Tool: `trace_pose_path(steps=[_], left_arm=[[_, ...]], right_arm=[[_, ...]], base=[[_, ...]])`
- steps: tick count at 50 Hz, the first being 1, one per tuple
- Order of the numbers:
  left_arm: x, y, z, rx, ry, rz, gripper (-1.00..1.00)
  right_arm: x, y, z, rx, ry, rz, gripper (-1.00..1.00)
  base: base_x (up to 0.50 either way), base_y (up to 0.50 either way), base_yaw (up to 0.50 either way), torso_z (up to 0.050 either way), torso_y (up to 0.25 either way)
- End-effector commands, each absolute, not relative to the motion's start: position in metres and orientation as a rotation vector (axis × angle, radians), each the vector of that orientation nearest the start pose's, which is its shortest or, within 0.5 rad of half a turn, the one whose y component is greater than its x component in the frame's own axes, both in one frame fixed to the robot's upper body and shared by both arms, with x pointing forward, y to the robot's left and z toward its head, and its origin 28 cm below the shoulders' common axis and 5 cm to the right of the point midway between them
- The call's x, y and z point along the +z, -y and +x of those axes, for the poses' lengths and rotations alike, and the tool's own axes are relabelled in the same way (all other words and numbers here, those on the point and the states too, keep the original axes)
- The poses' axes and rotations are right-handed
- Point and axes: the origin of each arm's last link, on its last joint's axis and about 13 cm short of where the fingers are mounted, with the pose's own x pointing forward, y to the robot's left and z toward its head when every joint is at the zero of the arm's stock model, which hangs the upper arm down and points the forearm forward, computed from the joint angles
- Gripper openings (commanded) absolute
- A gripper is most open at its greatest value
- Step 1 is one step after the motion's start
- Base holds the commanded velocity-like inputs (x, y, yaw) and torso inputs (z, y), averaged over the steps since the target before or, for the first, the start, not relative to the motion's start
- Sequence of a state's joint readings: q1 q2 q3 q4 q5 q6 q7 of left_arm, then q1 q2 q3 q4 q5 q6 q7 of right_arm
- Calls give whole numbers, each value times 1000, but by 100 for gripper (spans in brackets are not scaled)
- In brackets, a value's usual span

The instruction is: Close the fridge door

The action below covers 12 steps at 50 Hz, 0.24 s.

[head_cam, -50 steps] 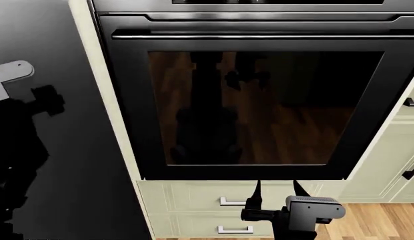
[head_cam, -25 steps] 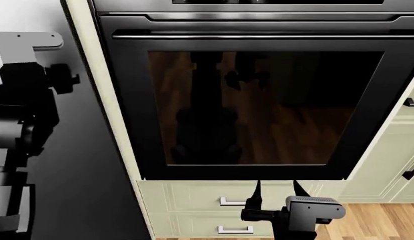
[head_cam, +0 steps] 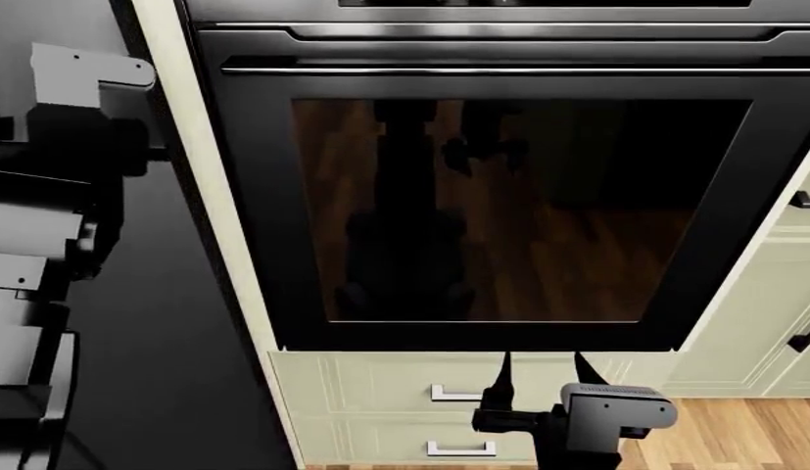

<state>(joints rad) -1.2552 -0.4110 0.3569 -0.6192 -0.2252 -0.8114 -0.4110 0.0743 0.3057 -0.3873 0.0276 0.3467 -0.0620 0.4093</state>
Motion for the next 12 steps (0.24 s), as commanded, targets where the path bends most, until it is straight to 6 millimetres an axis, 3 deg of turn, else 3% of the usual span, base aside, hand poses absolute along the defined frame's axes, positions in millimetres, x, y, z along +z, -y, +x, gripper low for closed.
trace_pose_path(steps=[1,6,12], left_arm=[[245,-281,391,293,-53,106,100],[227,-282,372,330,24,89,100],[199,-287,326,328,109,141,100]], right_arm=[[15,96,213,-50,-18,30,100],[15,96,213,-49,-19,29,100],[14,95,213,-49,-21,24,100]], base=[[0,0,0,0,0],[0,0,0,3,0],[0,0,0,0,0]])
